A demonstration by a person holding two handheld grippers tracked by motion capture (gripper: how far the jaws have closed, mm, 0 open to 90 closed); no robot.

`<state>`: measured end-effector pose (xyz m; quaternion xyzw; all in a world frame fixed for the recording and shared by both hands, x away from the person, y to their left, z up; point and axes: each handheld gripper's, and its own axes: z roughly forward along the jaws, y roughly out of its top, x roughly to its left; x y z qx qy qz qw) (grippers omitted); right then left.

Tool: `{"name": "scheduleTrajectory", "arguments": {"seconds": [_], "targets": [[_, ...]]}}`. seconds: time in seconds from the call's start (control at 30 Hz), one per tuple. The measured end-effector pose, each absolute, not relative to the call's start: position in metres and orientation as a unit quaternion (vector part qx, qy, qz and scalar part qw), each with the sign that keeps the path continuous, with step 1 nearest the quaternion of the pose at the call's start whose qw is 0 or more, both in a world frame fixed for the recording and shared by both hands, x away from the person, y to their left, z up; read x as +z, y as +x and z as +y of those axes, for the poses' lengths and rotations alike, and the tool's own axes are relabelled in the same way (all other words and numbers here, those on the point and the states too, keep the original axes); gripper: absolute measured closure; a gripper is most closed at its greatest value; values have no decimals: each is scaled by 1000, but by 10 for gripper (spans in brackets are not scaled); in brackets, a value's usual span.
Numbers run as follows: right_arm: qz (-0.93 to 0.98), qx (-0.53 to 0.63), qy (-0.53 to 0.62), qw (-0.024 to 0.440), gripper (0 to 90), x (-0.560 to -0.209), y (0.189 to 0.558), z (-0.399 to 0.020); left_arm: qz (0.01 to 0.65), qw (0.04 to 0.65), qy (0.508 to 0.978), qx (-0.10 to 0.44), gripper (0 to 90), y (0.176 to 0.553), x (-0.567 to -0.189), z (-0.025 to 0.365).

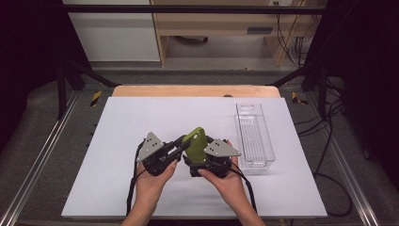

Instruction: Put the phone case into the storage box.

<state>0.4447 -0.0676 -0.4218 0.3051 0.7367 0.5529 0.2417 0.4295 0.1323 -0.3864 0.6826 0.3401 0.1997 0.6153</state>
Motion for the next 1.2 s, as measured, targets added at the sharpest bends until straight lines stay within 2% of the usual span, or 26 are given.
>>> {"name": "scheduleTrajectory", "arguments": {"seconds": [0.4, 0.53, 1.0, 1.2], "targets": [[720, 570, 314, 242, 85, -421, 447, -72, 342, 617, 681, 195, 772, 429, -387, 128], [720, 567, 310, 253, 134, -421, 445, -72, 343, 618, 680, 195, 772, 427, -387, 126], [727, 555, 312, 256, 160, -421, 444, -73, 343, 616, 682, 196, 765, 427, -389, 125], [719, 547, 344, 256, 161, -426, 450, -82, 354, 619, 664, 224, 588, 421, -387, 137]]}}
